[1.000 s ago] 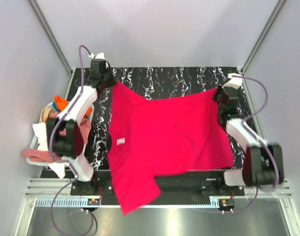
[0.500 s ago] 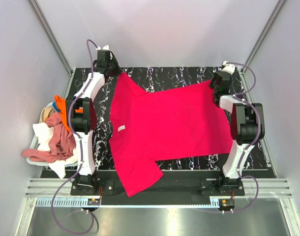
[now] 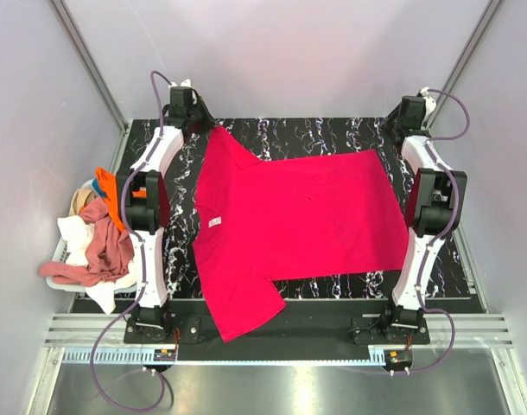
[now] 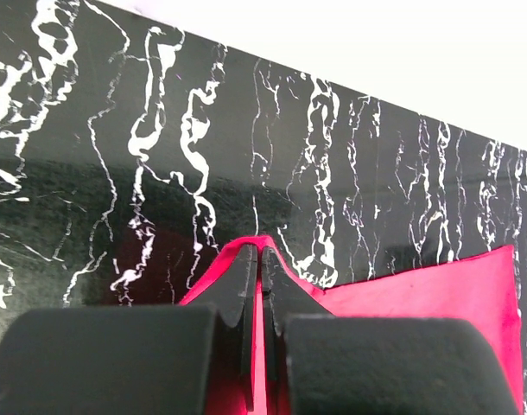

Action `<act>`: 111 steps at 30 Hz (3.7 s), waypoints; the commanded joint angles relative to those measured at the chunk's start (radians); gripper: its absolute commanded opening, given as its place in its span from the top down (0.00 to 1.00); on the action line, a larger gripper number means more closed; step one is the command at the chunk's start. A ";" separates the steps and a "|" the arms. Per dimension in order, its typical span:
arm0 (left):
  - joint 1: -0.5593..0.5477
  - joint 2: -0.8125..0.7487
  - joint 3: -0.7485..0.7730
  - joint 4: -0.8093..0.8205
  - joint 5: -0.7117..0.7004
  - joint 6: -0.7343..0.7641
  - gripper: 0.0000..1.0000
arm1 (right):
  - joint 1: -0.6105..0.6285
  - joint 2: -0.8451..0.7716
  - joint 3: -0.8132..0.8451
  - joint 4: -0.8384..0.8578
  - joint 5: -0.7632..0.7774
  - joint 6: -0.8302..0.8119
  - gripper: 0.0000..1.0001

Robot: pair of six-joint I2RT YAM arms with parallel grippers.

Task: Fold and stack the t-shirts
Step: Flatten the tshirt out

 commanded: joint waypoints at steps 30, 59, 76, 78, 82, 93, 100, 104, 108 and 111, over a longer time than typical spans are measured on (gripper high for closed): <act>0.005 -0.216 -0.236 0.138 0.132 -0.111 1.00 | -0.001 0.457 0.575 -0.670 -0.016 0.380 0.60; 0.007 -0.229 -0.149 0.003 0.166 -0.092 1.00 | -0.001 0.454 0.649 -0.530 -0.148 0.210 1.00; 0.008 -0.385 -0.276 -0.110 0.077 -0.059 1.00 | -0.002 0.062 0.158 -0.183 -0.113 0.127 1.00; 0.007 -0.405 -0.287 -0.109 0.080 -0.060 1.00 | -0.002 0.057 0.147 -0.177 -0.113 0.131 1.00; 0.007 -0.408 -0.313 -0.110 0.099 -0.062 1.00 | -0.013 0.149 0.234 -0.212 -0.168 0.174 0.78; 0.007 -0.404 -0.328 -0.104 0.120 -0.072 1.00 | -0.008 0.437 0.609 -0.483 -0.125 0.084 0.63; 0.001 -0.387 -0.340 -0.089 0.132 -0.083 1.00 | 0.001 0.522 0.768 -0.675 -0.056 0.052 0.62; -0.001 -0.387 -0.340 -0.084 0.134 -0.088 1.00 | 0.002 0.520 0.776 -0.698 -0.048 0.048 0.62; 0.001 -0.391 -0.345 -0.079 0.125 -0.088 1.00 | 0.002 0.534 0.778 -0.708 -0.094 0.047 0.63; 0.001 -0.391 -0.346 -0.078 0.129 -0.091 1.00 | 0.004 0.554 0.785 -0.708 -0.142 0.047 0.62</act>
